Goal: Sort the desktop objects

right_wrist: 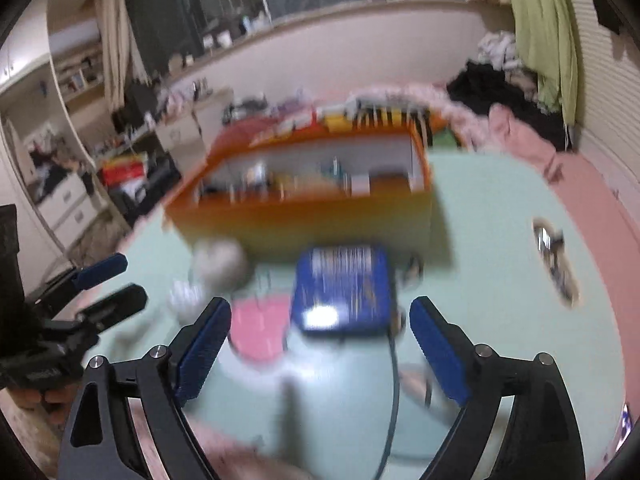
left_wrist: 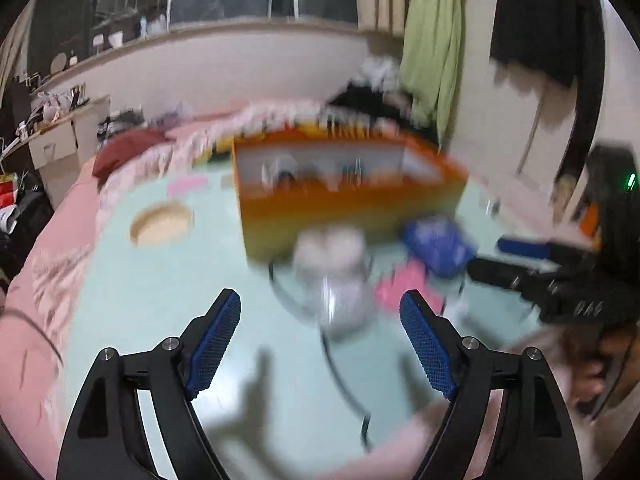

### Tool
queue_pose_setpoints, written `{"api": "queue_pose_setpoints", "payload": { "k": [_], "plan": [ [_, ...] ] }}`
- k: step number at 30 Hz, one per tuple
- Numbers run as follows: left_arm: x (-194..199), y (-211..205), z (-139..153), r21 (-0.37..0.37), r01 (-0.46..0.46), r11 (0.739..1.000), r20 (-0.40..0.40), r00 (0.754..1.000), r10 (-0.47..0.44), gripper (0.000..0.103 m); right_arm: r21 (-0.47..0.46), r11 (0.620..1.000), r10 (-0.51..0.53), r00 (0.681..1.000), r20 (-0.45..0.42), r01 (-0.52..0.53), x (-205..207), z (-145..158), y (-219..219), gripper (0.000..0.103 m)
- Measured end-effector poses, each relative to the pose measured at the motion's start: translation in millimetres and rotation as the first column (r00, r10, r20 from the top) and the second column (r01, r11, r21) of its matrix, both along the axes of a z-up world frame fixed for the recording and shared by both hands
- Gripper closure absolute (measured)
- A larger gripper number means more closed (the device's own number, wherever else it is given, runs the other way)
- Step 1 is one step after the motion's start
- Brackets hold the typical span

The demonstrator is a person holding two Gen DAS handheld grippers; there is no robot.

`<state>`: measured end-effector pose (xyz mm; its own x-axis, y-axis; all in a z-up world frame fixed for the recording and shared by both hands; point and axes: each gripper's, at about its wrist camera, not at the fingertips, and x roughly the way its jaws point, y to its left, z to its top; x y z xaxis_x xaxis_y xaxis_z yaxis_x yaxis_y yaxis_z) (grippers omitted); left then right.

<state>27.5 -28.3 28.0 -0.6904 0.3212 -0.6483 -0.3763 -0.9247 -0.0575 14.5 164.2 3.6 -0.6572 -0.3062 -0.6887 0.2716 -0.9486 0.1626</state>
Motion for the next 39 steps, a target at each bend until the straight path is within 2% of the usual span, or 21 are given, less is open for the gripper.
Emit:
{"api": "queue_pose_setpoints", "payload": {
  "k": [2,3,4,5,7,10,15,21,39],
  "plan": [
    [0,7,-22,-0.029,-0.014,0.999,0.043,0.999,0.015,0.020,0.088,0.996,-0.028,0.999,0.031,0.026,0,-18,-5,0.011],
    [6,16,-28,-0.084,-0.042,0.996,-0.036,0.999,0.039,0.017,0.138,0.990,-0.032,0.999,0.000,0.031,3,-21,-9,0.009],
    [10,20,-29,-0.096,-0.058,0.994,-0.065,0.997,0.052,0.015,0.160,0.987,-0.031,1.000,0.006,0.029,3,-23,-12,0.002],
    [12,23,-27,-0.108,-0.065,0.992,-0.077,0.995,0.057,0.015,0.176,0.984,-0.028,1.000,0.009,0.026,2,-24,-15,0.000],
    [14,24,-21,-0.127,-0.074,0.989,-0.088,0.994,0.063,0.014,0.172,0.985,-0.026,1.000,0.009,0.024,0,-27,-13,0.000],
    [14,19,-17,-0.097,-0.068,0.993,-0.068,0.996,0.061,0.014,0.171,0.985,-0.030,1.000,0.003,0.029,3,-29,-11,0.000],
    [15,17,-9,-0.097,-0.069,0.993,-0.069,0.996,0.062,0.014,0.170,0.985,-0.028,1.000,0.001,0.027,5,-28,-11,0.000],
    [4,21,-24,-0.091,-0.066,0.994,-0.062,0.996,0.060,0.014,0.170,0.985,-0.028,1.000,0.002,0.028,5,-28,-11,0.000],
    [5,20,-25,-0.091,-0.067,0.994,-0.062,0.996,0.061,0.014,0.159,0.987,-0.028,1.000,0.000,0.027,4,-25,-11,0.000]
  ]
}}
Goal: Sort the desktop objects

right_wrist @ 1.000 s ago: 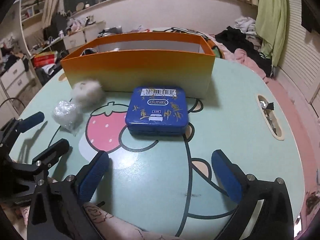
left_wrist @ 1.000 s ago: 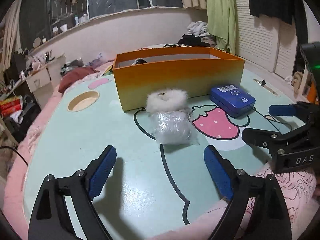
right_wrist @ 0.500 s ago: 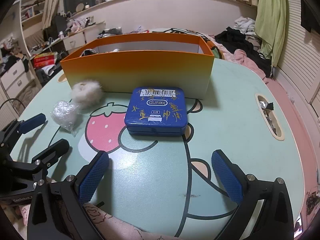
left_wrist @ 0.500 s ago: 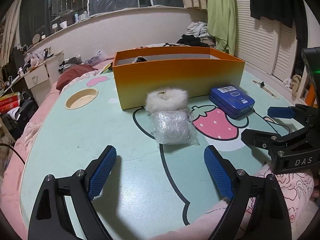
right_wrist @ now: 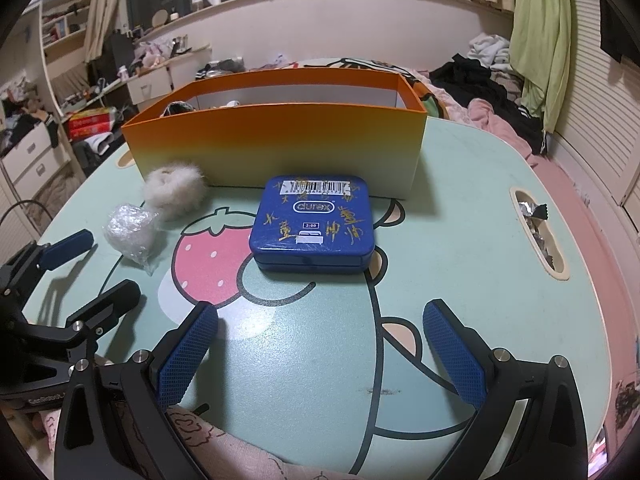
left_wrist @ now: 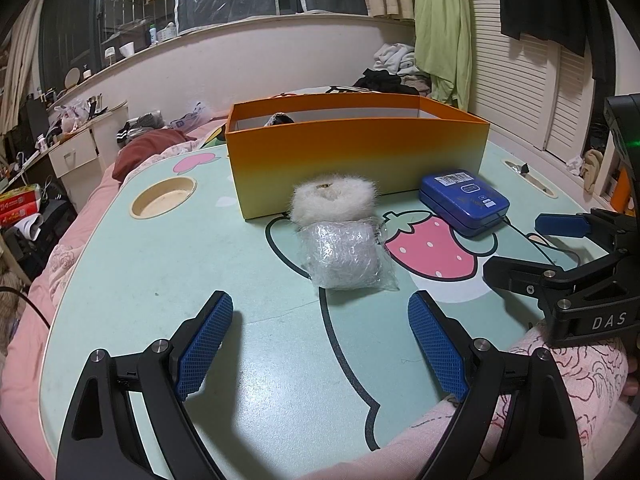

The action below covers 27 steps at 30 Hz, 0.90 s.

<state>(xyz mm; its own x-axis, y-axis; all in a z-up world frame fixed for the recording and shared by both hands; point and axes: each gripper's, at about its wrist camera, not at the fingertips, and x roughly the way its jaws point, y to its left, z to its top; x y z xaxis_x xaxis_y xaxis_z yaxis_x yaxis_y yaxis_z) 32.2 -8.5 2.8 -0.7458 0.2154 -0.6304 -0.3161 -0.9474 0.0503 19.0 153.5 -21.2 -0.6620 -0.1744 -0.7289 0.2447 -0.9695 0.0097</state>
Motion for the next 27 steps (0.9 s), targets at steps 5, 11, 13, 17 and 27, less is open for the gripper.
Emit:
{"api": "queue_pose_setpoints", "payload": {
  "k": [5,11,13,17,27],
  "plan": [
    [0,0,0,0.000,0.000,1.000,0.000,1.000,0.000,0.014,-0.007,1.000,0.000,1.000,-0.002,0.000,0,1,0,0.000],
    [1,-1,-1,0.000,-0.001,1.000,-0.001,1.000,0.001,0.014,-0.026,1.000,0.000,1.000,-0.004,0.000,0,3,2,0.000],
    [1,-1,0,0.001,-0.001,1.000,-0.001,1.000,0.001,0.014,-0.035,0.999,0.000,1.000,-0.006,0.000,0,3,4,0.000],
    [1,-1,-1,0.000,-0.001,1.000,-0.001,1.000,0.001,0.014,-0.085,0.996,-0.015,1.000,-0.022,0.013,2,9,13,0.000],
    [1,-1,-1,0.001,-0.001,1.000,-0.001,1.000,0.001,0.014,-0.127,0.987,-0.104,0.994,-0.019,0.101,-20,28,28,0.000]
  ]
}}
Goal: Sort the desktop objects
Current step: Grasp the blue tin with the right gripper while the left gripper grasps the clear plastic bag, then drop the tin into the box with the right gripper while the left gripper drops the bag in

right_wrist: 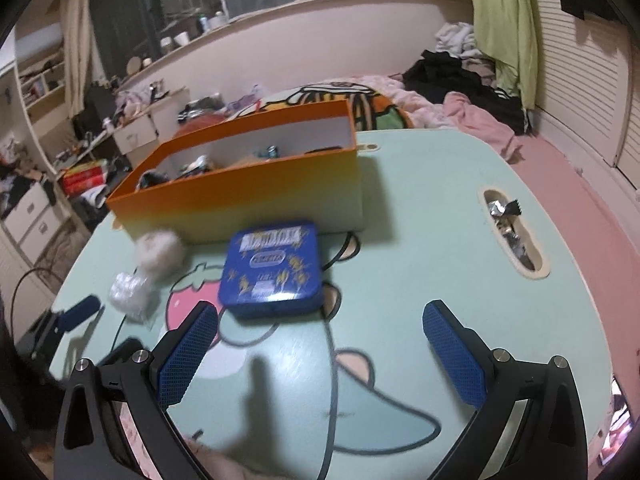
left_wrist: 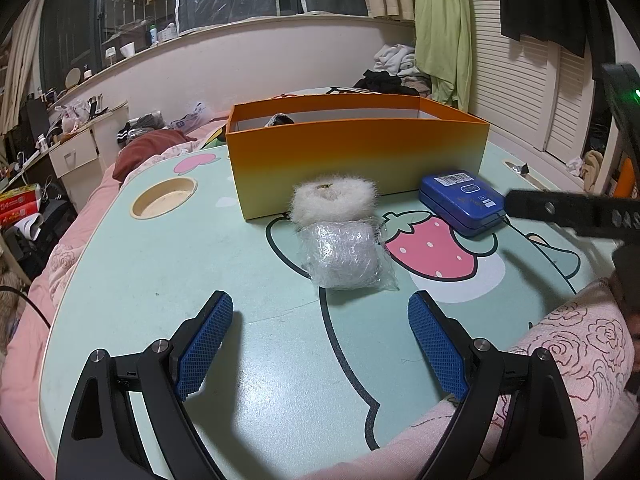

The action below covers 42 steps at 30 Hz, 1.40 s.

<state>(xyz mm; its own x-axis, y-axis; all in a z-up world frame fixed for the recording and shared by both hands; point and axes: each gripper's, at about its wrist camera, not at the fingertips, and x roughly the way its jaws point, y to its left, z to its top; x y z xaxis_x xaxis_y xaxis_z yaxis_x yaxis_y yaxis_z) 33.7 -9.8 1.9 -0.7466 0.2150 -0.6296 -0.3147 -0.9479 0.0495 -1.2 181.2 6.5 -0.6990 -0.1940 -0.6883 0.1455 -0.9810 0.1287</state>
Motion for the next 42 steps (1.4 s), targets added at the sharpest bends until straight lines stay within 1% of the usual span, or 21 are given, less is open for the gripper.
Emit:
{"api": "queue_pose_setpoints", "payload": {
  "k": [3,7,8,9,10,14,17,18,19,22,26,28,31,35,36,37,38,39,40,41,42],
  "plan": [
    [0,0,0,-0.006,-0.001,1.000,-0.002,1.000,0.001,0.014,0.060,0.997,0.046,0.999,0.028,-0.048,-16,2,-20,0.000],
    [-4,-4,7,0.000,-0.003,1.000,-0.010,1.000,0.003,0.014,0.151,0.986,0.059,0.994,0.092,-0.073,-34,-11,-37,0.000],
    [-5,-4,11,0.019,0.005,1.000,-0.004,1.000,-0.005,0.014,0.140,0.987,0.068,0.992,0.106,-0.082,-35,-14,-37,0.007],
    [-11,-4,17,0.049,0.010,0.999,0.009,1.000,-0.011,0.014,0.107,0.989,0.087,0.991,0.107,-0.098,-34,-16,-34,0.020],
    [-15,-2,19,0.056,0.012,0.998,0.021,1.000,-0.013,0.014,0.105,0.991,0.081,0.994,0.078,-0.089,-30,-15,-31,0.037],
    [-33,13,20,0.027,0.004,1.000,0.066,0.998,-0.006,0.016,0.017,0.997,0.079,0.996,0.036,-0.079,-17,-14,-17,0.037],
    [-45,23,20,-0.003,0.004,1.000,0.097,0.995,-0.004,0.037,-0.015,0.996,0.085,0.996,-0.018,-0.085,-5,-8,-13,0.037],
    [-49,26,18,-0.011,0.011,1.000,0.112,0.994,-0.010,0.058,-0.017,0.996,0.086,0.996,-0.038,-0.087,-1,-5,-14,0.037],
    [-54,28,14,-0.013,0.016,1.000,0.137,0.990,-0.014,0.070,-0.019,0.996,0.086,0.995,-0.056,-0.087,2,-2,-14,0.037],
    [-48,22,15,0.040,0.035,0.999,0.115,0.993,-0.040,0.071,-0.035,0.995,0.091,0.991,-0.101,-0.095,9,8,-12,0.037],
    [-26,13,31,0.054,0.078,0.996,0.024,0.997,-0.079,0.071,-0.081,0.990,0.105,0.987,-0.118,-0.115,6,26,-8,0.037],
    [-24,10,49,0.082,0.084,0.993,-0.007,0.996,-0.083,0.071,-0.092,0.988,0.106,0.984,-0.142,-0.120,1,41,-10,0.037],
    [-40,9,79,0.135,0.077,0.988,-0.047,0.996,-0.071,0.071,-0.097,0.989,0.092,0.977,-0.190,-0.112,-20,71,-17,0.037],
    [-78,16,102,0.163,0.020,0.986,-0.093,0.996,-0.005,0.070,-0.098,0.992,0.064,0.978,-0.199,-0.084,-62,87,-26,0.037],
    [-89,17,102,0.174,0.005,0.985,-0.086,0.996,0.011,0.067,-0.097,0.993,0.053,0.980,-0.194,-0.073,-69,85,-27,0.037],
    [-104,18,96,0.188,-0.018,0.982,-0.058,0.998,0.029,0.050,-0.094,0.994,0.045,0.983,-0.178,-0.062,-80,79,-28,0.035],
    [-114,18,89,0.184,-0.046,0.982,-0.022,0.998,0.051,0.036,-0.084,0.995,0.042,0.987,-0.156,-0.056,-88,73,-29,0.025],
    [-118,17,83,0.179,-0.073,0.981,0.001,0.997,0.074,0.020,-0.059,0.998,0.020,0.992,-0.121,-0.028,-96,64,-29,0.022],
    [-122,14,73,0.187,-0.096,0.978,0.021,0.995,0.093,0.019,-0.036,0.999,0.008,0.996,-0.084,-0.011,-102,55,-29,0.017],
    [-124,12,64,0.196,-0.094,0.976,0.037,0.995,0.089,0.019,-0.038,0.999,0.020,0.998,-0.058,-0.022,-105,45,-28,0.017],
    [-124,10,57,0.199,-0.088,0.976,0.056,0.995,0.078,0.019,-0.027,0.999,0.028,0.997,-0.078,-0.030,-100,40,-29,0.016]
  ]
}}
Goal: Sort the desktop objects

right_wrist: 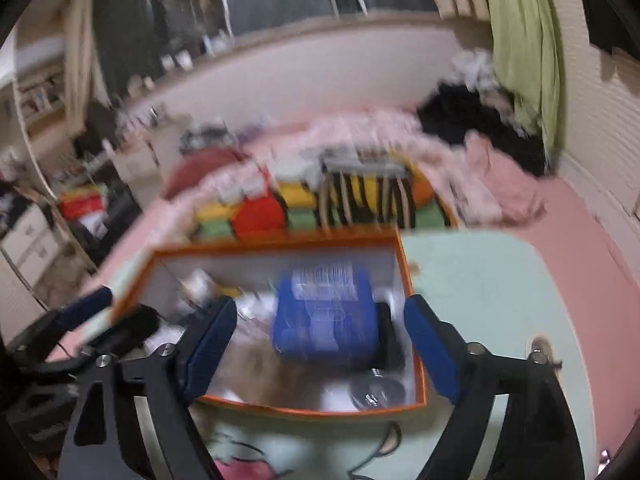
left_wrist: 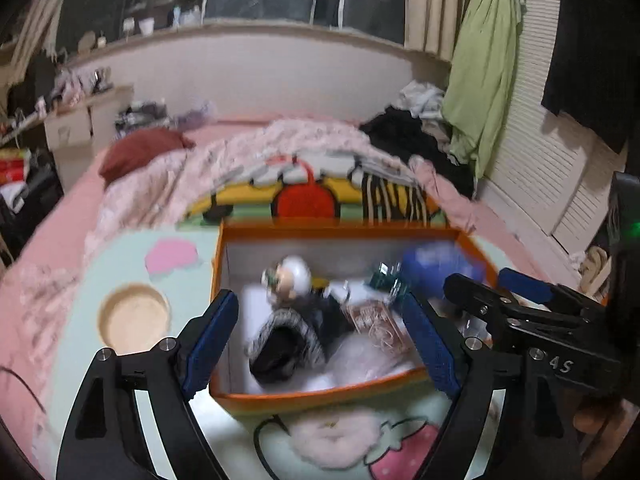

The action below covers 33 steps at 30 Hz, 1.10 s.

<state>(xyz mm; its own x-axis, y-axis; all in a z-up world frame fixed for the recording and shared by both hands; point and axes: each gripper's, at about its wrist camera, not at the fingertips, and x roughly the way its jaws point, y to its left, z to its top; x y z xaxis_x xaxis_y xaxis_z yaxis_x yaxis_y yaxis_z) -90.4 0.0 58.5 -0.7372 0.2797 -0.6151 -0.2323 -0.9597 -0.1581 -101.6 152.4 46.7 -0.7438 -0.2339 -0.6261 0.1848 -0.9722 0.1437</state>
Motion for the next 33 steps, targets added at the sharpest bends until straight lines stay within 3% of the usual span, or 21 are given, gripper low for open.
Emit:
{"api": "queue_pose_setpoints", "payload": {
  "k": [3,7,10,12,14,16,18,21,23,27,33],
  "plan": [
    [16,1,-1,-0.045,0.016,0.999,-0.082,0.996,-0.019,0.019,0.043,0.999,-0.014,0.999,-0.036,0.016,12,2,-4,0.016],
    [49,-21,19,0.043,0.034,0.998,-0.157,0.987,-0.027,0.019,-0.033,0.998,-0.049,0.987,-0.152,0.045,43,22,6,0.014],
    [75,-43,23,0.084,0.010,0.996,-0.180,0.984,0.005,0.019,-0.055,0.998,0.005,0.991,-0.131,-0.012,62,24,1,0.006],
    [83,-57,14,0.081,-0.006,0.997,-0.149,0.989,0.018,0.019,-0.038,0.997,0.064,0.995,-0.072,-0.067,68,18,-11,0.006],
    [84,-65,1,0.061,0.008,0.998,-0.038,0.999,-0.006,0.019,0.022,0.994,0.109,0.994,0.002,-0.109,74,3,-22,0.006],
    [88,-66,-17,0.055,0.070,0.996,0.087,0.993,-0.074,0.019,0.078,0.990,0.116,0.991,0.072,-0.122,78,-14,-26,0.006],
    [97,-60,-33,-0.015,0.071,0.997,0.120,0.990,-0.069,0.019,0.103,0.989,0.094,0.988,0.122,-0.106,82,-30,-21,0.006],
    [99,-43,-59,-0.137,0.017,0.990,0.103,0.995,-0.003,0.016,0.128,0.990,0.043,0.982,0.182,-0.066,80,-55,-10,0.006],
    [104,-31,-66,-0.204,-0.034,0.978,0.015,0.999,0.038,0.010,0.143,0.989,0.025,0.987,0.158,-0.048,82,-59,-8,0.004],
    [110,-25,-72,-0.250,-0.065,0.966,-0.050,0.997,0.054,0.008,0.162,0.986,0.021,0.988,0.155,-0.046,82,-61,-8,0.004],
    [105,-27,-74,-0.229,-0.066,0.971,-0.042,0.997,0.058,0.008,0.137,0.989,0.028,0.989,0.148,-0.049,82,-63,-5,0.004]
  ]
}}
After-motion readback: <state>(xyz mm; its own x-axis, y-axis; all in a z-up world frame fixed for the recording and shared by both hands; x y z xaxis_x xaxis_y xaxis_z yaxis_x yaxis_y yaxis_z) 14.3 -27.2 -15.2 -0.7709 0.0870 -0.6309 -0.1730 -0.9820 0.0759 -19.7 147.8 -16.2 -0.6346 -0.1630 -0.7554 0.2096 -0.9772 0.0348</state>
